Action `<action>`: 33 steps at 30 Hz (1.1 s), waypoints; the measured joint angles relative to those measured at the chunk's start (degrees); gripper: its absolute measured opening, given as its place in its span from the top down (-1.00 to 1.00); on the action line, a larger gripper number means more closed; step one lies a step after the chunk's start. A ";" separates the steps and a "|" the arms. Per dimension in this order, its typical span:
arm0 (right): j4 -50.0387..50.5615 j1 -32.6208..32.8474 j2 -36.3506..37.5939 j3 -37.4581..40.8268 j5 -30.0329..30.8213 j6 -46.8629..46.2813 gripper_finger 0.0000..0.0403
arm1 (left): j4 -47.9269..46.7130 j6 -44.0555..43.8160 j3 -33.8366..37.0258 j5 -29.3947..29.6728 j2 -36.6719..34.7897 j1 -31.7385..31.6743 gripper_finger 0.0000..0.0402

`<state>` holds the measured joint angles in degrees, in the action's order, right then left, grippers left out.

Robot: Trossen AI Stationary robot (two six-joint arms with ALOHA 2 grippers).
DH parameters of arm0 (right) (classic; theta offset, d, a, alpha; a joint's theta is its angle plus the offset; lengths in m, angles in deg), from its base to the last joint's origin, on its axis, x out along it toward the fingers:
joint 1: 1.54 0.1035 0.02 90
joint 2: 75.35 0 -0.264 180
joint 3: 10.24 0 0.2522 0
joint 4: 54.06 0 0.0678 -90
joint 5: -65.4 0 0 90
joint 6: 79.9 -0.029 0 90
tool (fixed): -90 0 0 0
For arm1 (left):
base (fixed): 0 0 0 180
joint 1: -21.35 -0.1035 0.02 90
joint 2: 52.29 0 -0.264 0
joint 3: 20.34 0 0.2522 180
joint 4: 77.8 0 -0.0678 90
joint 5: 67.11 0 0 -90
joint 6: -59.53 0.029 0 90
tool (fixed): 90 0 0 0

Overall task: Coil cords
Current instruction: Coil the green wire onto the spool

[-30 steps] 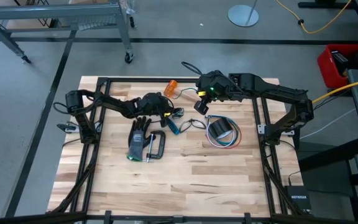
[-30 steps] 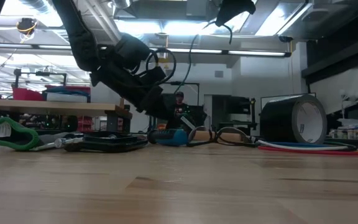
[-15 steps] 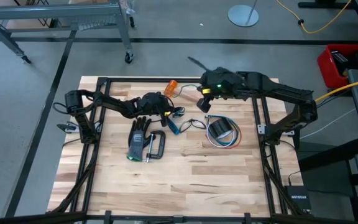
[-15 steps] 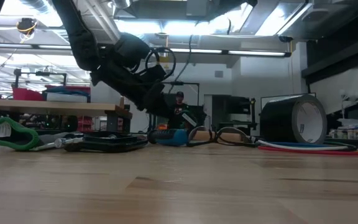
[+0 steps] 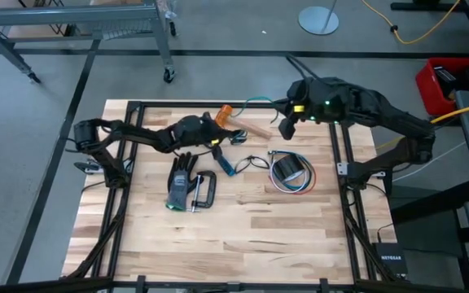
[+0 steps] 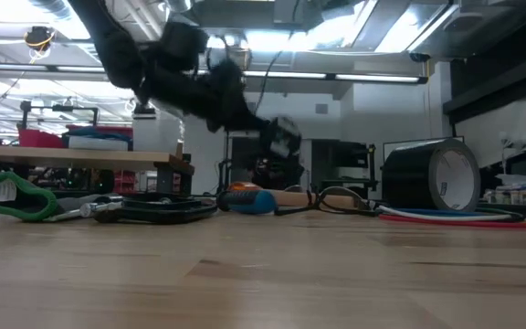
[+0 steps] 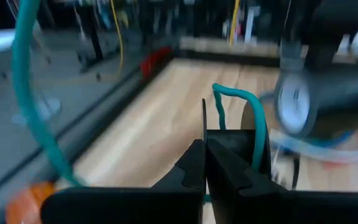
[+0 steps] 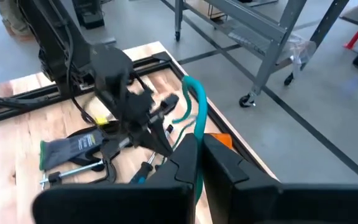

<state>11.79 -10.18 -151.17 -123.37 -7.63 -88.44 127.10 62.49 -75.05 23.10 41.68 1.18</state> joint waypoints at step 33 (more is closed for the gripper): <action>0.35 0.00 10.42 -0.04 -7.56 2.81 0.91 | -14.56 -0.22 0.02 -0.89 -18.51 -4.21 1.00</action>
<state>12.14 -10.18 -140.74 -123.42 -15.19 -85.63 112.54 62.27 -75.03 22.21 23.17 -3.04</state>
